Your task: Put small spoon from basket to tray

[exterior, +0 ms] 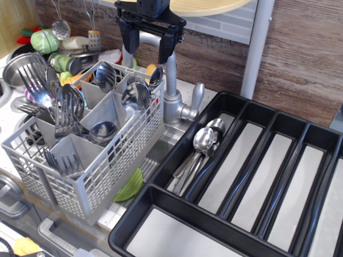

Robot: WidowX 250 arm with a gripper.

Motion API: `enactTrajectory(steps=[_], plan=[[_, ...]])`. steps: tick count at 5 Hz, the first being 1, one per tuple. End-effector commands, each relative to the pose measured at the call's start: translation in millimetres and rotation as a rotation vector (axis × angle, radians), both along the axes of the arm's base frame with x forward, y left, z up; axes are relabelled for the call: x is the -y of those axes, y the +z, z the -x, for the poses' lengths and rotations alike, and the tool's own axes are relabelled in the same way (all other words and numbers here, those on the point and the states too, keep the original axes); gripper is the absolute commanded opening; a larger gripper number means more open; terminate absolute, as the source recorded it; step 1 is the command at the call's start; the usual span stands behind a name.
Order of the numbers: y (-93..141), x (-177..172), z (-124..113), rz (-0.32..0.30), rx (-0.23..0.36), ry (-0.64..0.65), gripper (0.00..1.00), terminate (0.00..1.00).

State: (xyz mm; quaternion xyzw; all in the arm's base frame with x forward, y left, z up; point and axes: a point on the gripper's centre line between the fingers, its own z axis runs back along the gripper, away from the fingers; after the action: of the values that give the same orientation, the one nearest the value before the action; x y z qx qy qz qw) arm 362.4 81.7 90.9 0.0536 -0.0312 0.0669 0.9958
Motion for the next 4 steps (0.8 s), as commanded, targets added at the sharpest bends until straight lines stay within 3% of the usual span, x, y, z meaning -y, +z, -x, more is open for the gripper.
enactTrajectory(steps=[1,4], plan=[[0.0,0.0,0.0,0.0,0.0,0.0,1.0,0.0],[-27.2,-14.7,-15.5,-0.076,0.12,-0.108,1.0,0.0]])
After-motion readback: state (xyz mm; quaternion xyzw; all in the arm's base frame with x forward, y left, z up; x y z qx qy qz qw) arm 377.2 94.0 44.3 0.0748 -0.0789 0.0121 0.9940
